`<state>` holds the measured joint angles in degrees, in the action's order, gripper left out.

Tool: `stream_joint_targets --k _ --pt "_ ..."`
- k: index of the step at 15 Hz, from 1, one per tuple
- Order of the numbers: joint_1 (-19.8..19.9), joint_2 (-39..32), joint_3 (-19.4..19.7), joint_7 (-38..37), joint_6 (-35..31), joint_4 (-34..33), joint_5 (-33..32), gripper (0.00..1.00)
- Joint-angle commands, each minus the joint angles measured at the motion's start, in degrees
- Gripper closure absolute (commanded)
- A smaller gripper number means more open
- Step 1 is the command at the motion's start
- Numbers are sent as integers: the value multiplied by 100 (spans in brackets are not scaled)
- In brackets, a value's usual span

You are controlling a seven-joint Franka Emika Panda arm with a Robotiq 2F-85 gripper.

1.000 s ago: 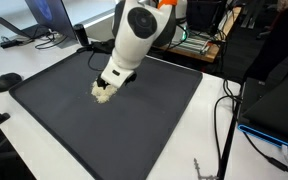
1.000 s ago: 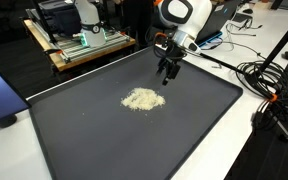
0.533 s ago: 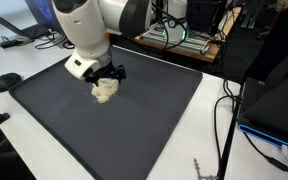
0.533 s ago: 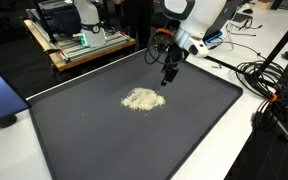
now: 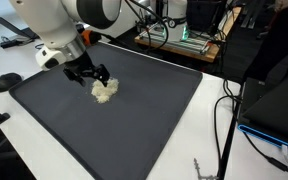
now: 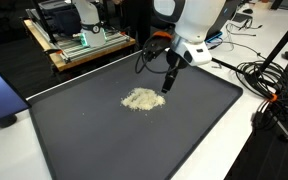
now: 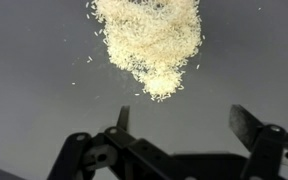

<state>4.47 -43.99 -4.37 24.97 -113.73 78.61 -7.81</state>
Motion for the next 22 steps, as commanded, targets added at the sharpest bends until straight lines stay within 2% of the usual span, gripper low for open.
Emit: stream_joint_targets --k 1,8,12,17,22 --pt "261 -227 28 34 111 -433 375 0" --pt "942 -360 -29 164 543 -682 1214 0" --pt "1313 -383 6 203 640 -612 1671 0" --pt "1997 -439 -194 816 682 -509 2630 0" --pt "2374 -512 -199 1340 736 -372 3205 0"
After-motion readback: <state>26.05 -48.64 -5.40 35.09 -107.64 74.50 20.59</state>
